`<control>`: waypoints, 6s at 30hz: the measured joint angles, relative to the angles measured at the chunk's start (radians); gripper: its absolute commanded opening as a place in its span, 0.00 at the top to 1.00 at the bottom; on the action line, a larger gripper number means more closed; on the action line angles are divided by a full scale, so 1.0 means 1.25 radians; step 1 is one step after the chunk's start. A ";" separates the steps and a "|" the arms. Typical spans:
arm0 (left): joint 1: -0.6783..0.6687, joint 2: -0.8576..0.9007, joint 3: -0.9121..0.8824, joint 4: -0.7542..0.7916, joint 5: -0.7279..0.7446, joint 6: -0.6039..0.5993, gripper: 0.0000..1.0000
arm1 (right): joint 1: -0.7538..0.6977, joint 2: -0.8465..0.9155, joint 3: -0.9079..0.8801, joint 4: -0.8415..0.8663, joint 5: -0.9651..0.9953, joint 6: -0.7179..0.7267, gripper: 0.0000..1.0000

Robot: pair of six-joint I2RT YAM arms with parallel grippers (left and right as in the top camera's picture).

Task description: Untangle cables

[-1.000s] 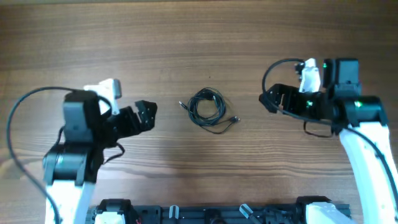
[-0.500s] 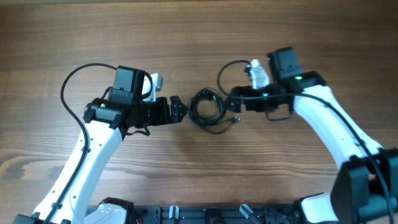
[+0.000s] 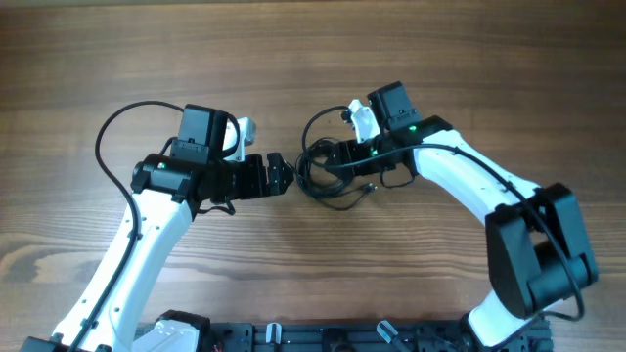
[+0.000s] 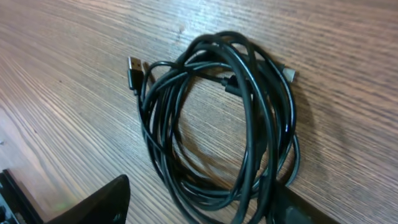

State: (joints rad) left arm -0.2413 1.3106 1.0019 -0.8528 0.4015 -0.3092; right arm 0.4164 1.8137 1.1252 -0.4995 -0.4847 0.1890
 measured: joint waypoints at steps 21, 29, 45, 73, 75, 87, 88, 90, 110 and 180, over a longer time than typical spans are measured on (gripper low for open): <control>0.000 0.000 0.000 0.000 0.015 0.000 0.00 | -0.001 -0.099 0.537 -0.484 0.099 -0.044 0.96; 0.000 0.000 0.000 0.031 0.043 0.000 0.00 | -0.001 -0.257 0.559 -0.335 0.094 -0.072 0.96; 0.000 0.000 0.007 0.521 0.351 -0.032 0.26 | 0.001 -0.292 0.559 -0.354 -0.072 -0.072 0.96; -0.002 -0.075 0.009 0.264 -0.211 -0.232 0.70 | 0.004 -0.292 0.559 -0.498 0.174 0.059 0.96; -0.002 -0.129 0.009 0.225 -0.290 -0.239 0.57 | 0.004 -0.292 0.559 -0.549 0.314 0.116 0.96; -0.002 -0.224 0.009 0.174 -0.365 -0.248 0.27 | 0.002 -0.293 0.558 -0.377 -0.293 -0.193 0.96; -0.002 -0.224 0.009 0.171 -0.365 -0.248 0.26 | 0.002 -0.293 0.558 -0.371 -0.312 -0.199 0.96; -0.002 -0.224 0.009 0.169 -0.365 -0.248 0.25 | 0.002 -0.293 0.558 -0.367 -0.330 -0.209 0.96; -0.002 -0.224 0.009 0.237 -0.039 -0.161 0.01 | 0.002 -0.273 0.560 -0.420 -0.066 -0.194 0.96; -0.025 -0.450 0.009 0.791 -0.429 0.052 0.96 | 0.117 -0.021 0.690 -0.884 0.023 -0.508 0.05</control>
State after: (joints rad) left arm -0.2729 0.7479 1.0130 0.1356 -0.1352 -0.2443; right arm 0.5621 1.7878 1.9881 -1.6043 -0.4564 -0.4454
